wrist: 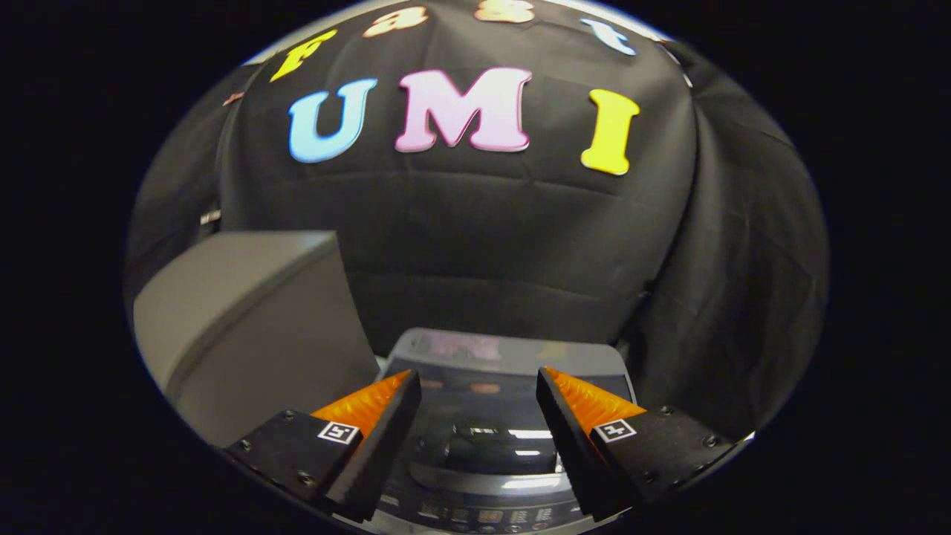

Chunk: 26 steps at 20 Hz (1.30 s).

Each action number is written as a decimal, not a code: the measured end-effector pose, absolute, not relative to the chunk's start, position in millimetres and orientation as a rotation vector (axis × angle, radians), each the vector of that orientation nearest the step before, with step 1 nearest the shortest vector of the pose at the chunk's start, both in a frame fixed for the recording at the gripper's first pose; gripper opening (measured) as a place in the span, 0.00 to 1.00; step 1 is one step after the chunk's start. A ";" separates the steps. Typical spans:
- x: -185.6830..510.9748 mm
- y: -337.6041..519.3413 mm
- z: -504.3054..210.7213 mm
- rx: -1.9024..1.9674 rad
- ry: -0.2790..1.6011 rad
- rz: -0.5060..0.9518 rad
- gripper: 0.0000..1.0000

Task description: Put the clothes into the washing machine and then close the washing machine lid.

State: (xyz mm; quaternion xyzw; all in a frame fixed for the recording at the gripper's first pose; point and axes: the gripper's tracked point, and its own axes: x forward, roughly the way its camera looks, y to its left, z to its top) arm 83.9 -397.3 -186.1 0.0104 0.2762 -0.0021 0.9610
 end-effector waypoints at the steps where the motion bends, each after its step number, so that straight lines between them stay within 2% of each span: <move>1: 90.9 -394.2 -157.5 0.043 0.516 -0.015 0.99; 5: 112.8 -367.9 -70.5 0.086 0.327 -0.017 0.99; 9: 98.7 -326.2 -10.3 0.085 0.147 0.036 0.99; 14: 93.9 -328.5 -4.7 0.053 0.099 0.073 0.98; 26: 97.2 -328.9 -2.5 0.058 0.138 0.032 0.97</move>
